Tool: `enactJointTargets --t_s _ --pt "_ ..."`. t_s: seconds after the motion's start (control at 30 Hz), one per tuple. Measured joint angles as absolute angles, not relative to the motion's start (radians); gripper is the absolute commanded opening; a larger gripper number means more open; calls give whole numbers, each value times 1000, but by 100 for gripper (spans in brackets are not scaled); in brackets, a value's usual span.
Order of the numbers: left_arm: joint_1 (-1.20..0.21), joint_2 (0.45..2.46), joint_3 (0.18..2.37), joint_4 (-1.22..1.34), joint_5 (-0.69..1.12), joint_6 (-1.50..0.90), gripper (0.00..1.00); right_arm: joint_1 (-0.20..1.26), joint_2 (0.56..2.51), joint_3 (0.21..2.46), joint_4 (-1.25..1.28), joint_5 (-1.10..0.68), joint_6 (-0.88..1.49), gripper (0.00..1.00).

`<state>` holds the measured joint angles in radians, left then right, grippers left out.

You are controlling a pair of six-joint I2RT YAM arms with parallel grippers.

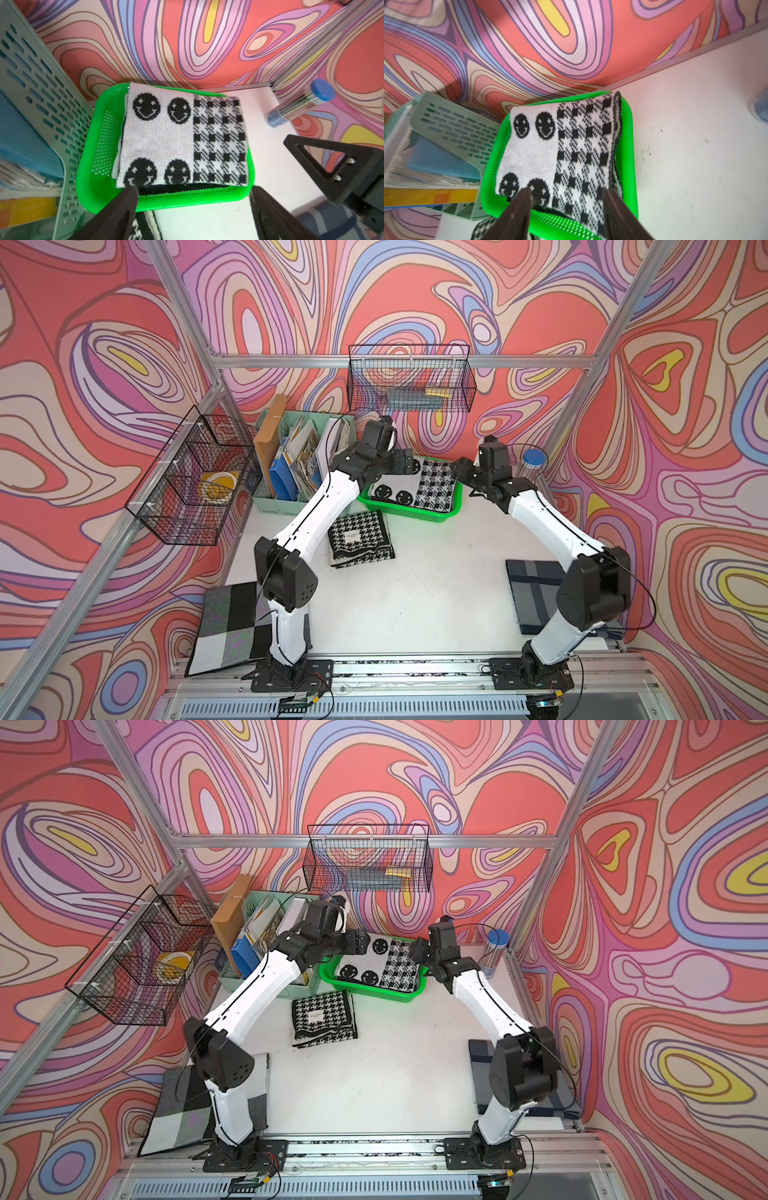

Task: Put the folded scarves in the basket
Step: Place the scarf in the basket, then move the scarf to the center of the board.

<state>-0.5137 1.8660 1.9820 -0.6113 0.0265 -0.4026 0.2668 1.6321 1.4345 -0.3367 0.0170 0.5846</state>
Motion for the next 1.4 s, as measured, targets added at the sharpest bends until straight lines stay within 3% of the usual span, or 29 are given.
enactJointTargets --t_s 0.17,0.3,0.43,0.67,0.73,0.83,1.1,1.4 --pt "-522 1637 1676 -598 34 -471 88 267 1403 1202 -374 4 611 72" --pt "-525 1438 1431 -606 26 -527 87 267 1211 1044 -418 -3 605 65" --pt "-530 1245 1250 -646 -30 -587 87 267 994 885 -428 -16 591 65" --pt "-530 1048 1029 -794 -192 -734 87 267 784 653 -442 -1 587 83" --pt "-531 1014 942 -813 -210 -787 87 267 787 607 -442 8 588 78" --pt "-531 1006 846 -870 -238 -858 90 267 791 543 -441 22 586 64" --pt "-492 1115 799 -945 -302 -971 83 267 695 398 -395 27 612 59" --pt "-405 1164 694 -928 -266 -1007 81 267 661 392 -377 65 630 59"
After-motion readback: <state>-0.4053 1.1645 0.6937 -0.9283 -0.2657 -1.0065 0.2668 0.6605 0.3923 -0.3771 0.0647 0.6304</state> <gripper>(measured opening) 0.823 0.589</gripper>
